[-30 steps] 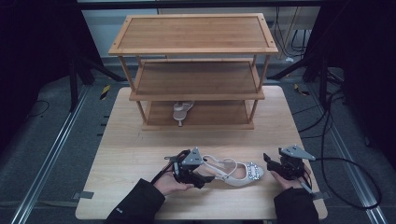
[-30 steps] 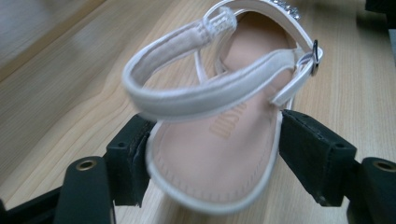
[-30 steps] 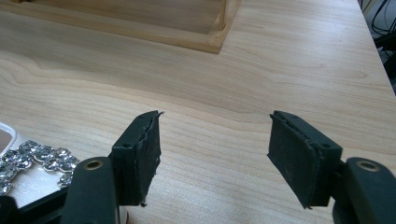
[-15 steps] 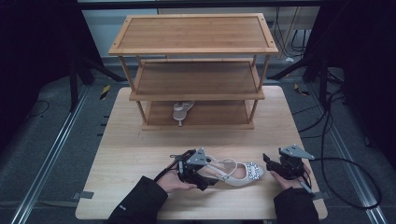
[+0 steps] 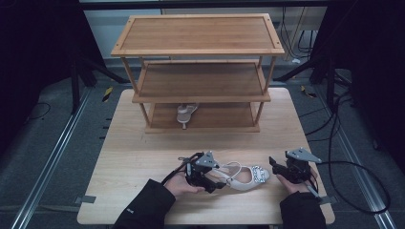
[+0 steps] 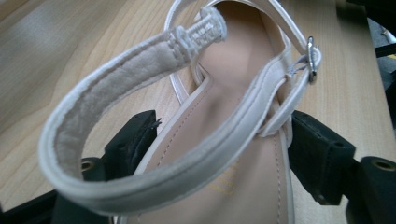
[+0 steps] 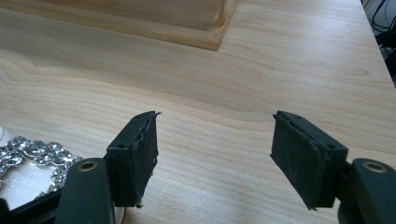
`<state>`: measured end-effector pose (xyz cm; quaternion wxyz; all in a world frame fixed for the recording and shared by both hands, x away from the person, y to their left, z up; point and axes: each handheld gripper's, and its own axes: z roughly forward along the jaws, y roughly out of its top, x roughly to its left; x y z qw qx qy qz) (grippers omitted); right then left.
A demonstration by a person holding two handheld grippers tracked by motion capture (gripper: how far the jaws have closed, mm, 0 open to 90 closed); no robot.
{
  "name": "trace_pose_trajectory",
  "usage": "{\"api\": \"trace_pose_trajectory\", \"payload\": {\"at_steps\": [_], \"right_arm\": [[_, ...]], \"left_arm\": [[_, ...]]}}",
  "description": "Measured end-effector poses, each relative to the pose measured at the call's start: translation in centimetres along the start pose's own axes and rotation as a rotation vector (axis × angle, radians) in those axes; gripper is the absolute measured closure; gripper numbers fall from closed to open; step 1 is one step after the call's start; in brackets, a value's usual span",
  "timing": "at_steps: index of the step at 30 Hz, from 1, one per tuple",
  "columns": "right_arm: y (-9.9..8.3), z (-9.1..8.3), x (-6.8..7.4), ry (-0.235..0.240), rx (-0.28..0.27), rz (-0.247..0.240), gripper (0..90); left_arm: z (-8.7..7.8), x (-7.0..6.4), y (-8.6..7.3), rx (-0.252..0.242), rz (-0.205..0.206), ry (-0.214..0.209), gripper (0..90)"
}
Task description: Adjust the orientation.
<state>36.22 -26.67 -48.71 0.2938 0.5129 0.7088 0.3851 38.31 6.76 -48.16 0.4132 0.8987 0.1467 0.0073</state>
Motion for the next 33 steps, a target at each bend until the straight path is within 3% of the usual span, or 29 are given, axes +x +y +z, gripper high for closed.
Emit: {"api": "trace_pose_trajectory", "payload": {"at_steps": [5, 10, 16, 23, 30, 33], "right_arm": [[0.0, -0.1, -0.1, -0.001, -0.001, 0.013, 31.9], [0.0, -0.1, -0.1, -0.002, -0.003, 0.01, 32.2], [0.0, -0.2, -0.1, 0.0, 0.0, 0.015, 32.8], [0.0, 0.0, -0.1, -0.004, -0.004, 0.002, 33.2], [-0.1, 0.0, 0.0, -0.006, 0.004, 0.009, 33.0], [-0.1, 0.0, 0.0, -0.004, 0.004, 0.008, 32.5]], "left_arm": [[-0.3, -1.2, -0.7, -0.048, -0.04, 0.028, 32.8], [-0.8, -2.0, -0.7, -0.068, -0.044, 0.063, 34.7], [-2.8, -1.5, -1.3, -0.093, -0.065, 0.117, 35.9], [-5.7, -0.8, -3.7, -0.105, -0.1, 0.208, 35.9], [-5.4, -0.8, -5.3, -0.122, -0.146, 0.223, 33.3], [-5.1, -0.7, -5.5, -0.11, -0.144, 0.231, 30.4]]}}
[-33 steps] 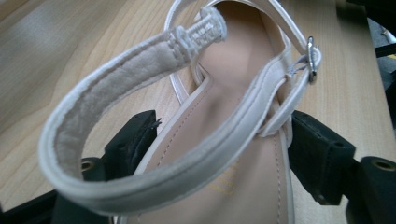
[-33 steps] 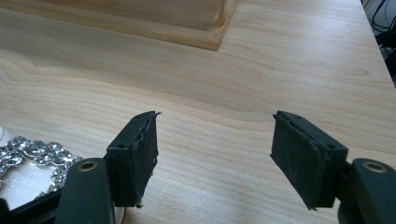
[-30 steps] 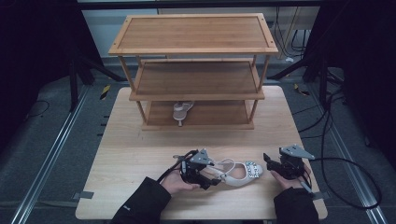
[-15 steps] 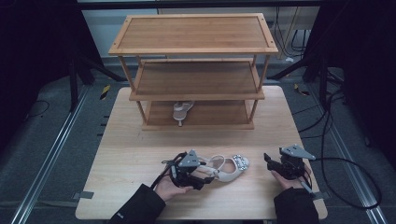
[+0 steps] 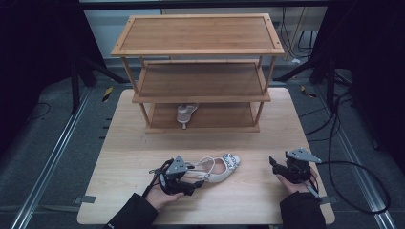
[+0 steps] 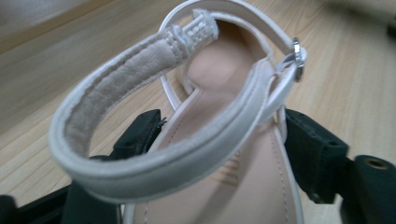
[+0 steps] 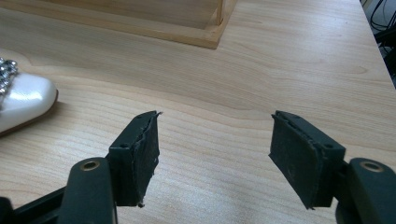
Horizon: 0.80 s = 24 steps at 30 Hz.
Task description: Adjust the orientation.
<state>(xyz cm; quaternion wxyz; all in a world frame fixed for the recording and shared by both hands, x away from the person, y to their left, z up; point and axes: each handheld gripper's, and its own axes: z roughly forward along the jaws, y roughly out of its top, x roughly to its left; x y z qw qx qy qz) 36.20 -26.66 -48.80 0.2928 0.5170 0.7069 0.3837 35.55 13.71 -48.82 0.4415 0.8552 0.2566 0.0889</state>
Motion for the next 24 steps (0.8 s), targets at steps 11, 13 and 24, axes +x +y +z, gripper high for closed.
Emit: {"api": "trace_pose_trajectory", "payload": {"at_steps": [11, 13, 24], "right_arm": [[0.0, 0.2, 0.0, 0.002, 0.004, -0.002, 31.8], [0.0, 0.2, 0.0, 0.003, 0.006, -0.002, 31.8], [0.0, 0.1, 0.0, 0.005, 0.003, -0.001, 31.8]], "left_arm": [[1.4, 0.5, 0.1, 0.006, -0.009, -0.033, 24.2], [1.4, 0.6, 0.2, 0.014, -0.022, -0.055, 26.6], [1.0, -0.8, 0.9, 0.016, 0.0, -0.044, 36.9]]}}
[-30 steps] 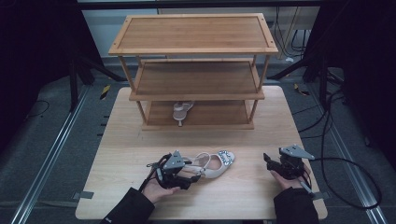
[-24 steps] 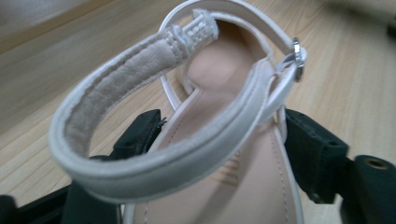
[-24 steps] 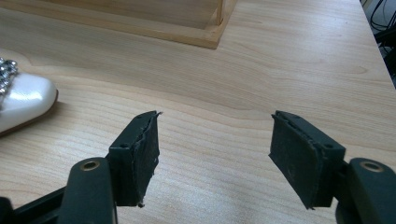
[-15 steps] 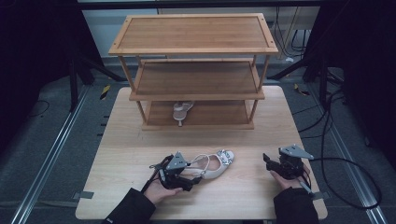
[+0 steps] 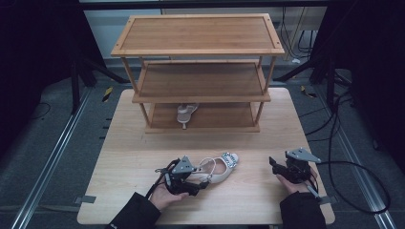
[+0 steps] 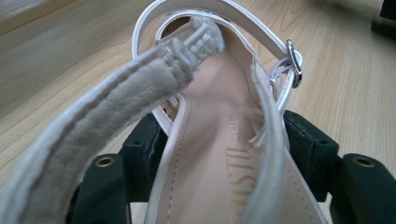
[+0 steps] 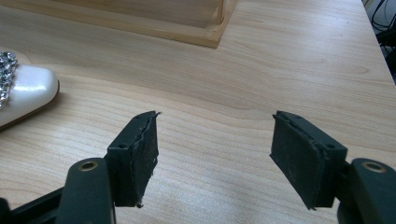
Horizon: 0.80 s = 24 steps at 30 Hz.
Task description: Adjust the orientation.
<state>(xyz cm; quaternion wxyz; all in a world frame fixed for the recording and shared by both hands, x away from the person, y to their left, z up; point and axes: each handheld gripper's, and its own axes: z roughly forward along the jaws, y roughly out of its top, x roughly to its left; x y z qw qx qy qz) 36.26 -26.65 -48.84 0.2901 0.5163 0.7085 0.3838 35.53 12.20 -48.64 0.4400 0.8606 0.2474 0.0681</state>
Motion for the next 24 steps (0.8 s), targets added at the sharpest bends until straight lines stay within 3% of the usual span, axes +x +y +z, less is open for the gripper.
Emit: {"api": "trace_pose_trajectory", "payload": {"at_steps": [5, 11, 17, 18, 24], "right_arm": [[0.0, 0.0, -0.1, -0.006, -0.001, -0.001, 31.9], [0.0, 0.1, -0.1, -0.008, -0.003, -0.009, 32.0], [0.0, 0.0, 0.0, -0.003, -0.005, -0.002, 32.0], [0.0, 0.0, 0.0, 0.001, -0.004, -0.002, 32.1], [-0.1, 0.1, -0.1, 0.003, -0.006, -0.009, 32.4]], "left_arm": [[-0.6, 0.2, 0.6, -0.02, -0.022, 0.026, 37.3], [-1.6, 2.0, 2.8, -0.085, -0.077, 0.163, 37.3], [-0.5, 4.6, 5.2, -0.108, -0.151, 0.3, 37.3], [-0.1, 5.0, 5.5, -0.114, -0.173, 0.315, 37.3], [2.2, 7.0, 6.9, -0.121, -0.204, 0.392, 37.4]]}}
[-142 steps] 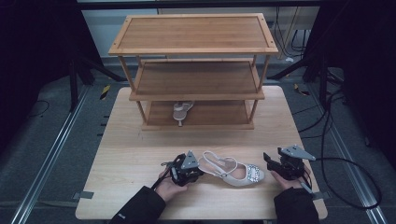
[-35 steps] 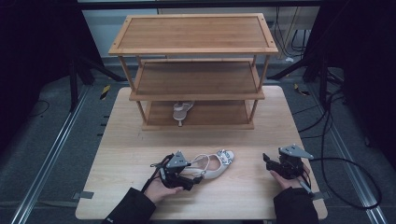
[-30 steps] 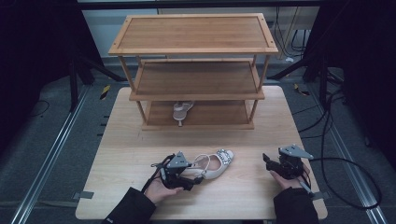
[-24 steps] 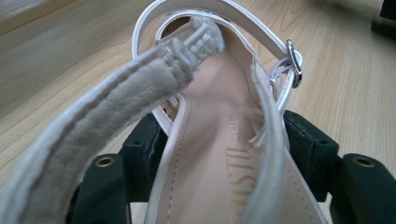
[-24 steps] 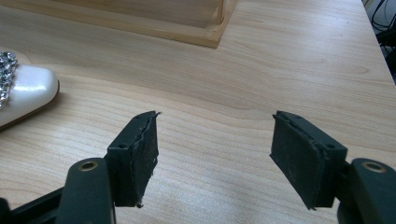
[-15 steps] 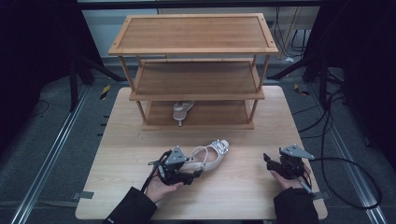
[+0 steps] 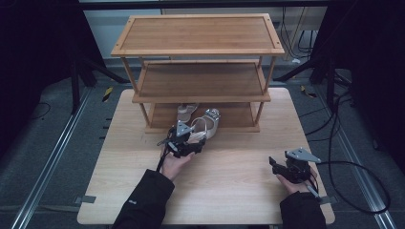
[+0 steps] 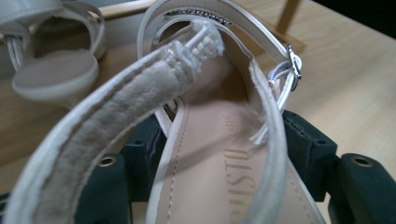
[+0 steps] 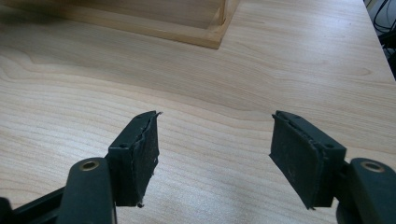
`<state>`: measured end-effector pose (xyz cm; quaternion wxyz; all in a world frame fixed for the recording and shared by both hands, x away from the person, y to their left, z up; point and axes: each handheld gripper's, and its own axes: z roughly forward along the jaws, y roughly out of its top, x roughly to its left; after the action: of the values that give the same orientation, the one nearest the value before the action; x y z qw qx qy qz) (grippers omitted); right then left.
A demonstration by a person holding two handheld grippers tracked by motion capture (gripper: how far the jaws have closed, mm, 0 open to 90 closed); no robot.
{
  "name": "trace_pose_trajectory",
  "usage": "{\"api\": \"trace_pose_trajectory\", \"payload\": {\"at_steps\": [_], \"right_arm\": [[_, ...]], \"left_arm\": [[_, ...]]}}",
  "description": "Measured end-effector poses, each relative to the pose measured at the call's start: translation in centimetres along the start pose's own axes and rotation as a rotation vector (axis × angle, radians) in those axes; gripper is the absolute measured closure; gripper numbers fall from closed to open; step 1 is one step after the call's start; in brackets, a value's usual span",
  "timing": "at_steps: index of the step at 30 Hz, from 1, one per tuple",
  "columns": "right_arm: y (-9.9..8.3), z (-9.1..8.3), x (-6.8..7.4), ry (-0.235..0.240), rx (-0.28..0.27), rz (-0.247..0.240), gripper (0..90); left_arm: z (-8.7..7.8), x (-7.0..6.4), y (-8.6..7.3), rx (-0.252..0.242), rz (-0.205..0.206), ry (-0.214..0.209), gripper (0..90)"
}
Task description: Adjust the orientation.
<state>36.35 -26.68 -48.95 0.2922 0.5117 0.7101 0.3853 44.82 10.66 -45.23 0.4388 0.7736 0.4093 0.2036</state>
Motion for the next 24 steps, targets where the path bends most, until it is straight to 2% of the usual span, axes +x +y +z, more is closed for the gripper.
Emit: {"api": "trace_pose_trajectory", "payload": {"at_steps": [2, 4, 6, 9, 14, 19, 22, 24], "right_arm": [[0.0, 0.0, 0.0, 0.002, 0.001, -0.007, 32.7], [0.0, 0.0, 0.1, 0.003, 0.001, -0.01, 33.0], [0.0, 0.0, 0.2, 0.004, 0.003, -0.009, 32.9], [0.0, 0.0, 0.2, 0.008, 0.002, -0.011, 32.9], [-0.1, 0.0, 0.1, 0.01, 0.004, -0.012, 32.8], [-0.1, 0.0, 0.2, 0.011, 0.001, -0.019, 32.8], [-0.1, 0.1, 0.2, 0.011, 0.001, -0.024, 32.8], [-0.1, 0.0, 0.2, 0.01, 0.001, -0.024, 32.7]], "left_arm": [[1.0, 0.0, 0.4, -0.007, -0.014, 0.017, 37.4], [1.9, 0.0, 0.7, -0.006, -0.01, 0.039, 37.4], [3.0, 0.2, 1.1, -0.002, -0.018, 0.072, 37.5], [4.4, 0.7, 1.4, -0.006, -0.046, 0.098, 37.5], [6.0, 1.1, 1.4, 0.031, -0.044, 0.114, 37.6], [7.3, 1.2, 1.1, 0.026, -0.076, 0.136, 37.6], [7.6, 1.3, 1.0, 0.009, -0.103, 0.133, 37.5], [7.5, 1.3, 0.9, 0.014, -0.1, 0.134, 37.3]]}}
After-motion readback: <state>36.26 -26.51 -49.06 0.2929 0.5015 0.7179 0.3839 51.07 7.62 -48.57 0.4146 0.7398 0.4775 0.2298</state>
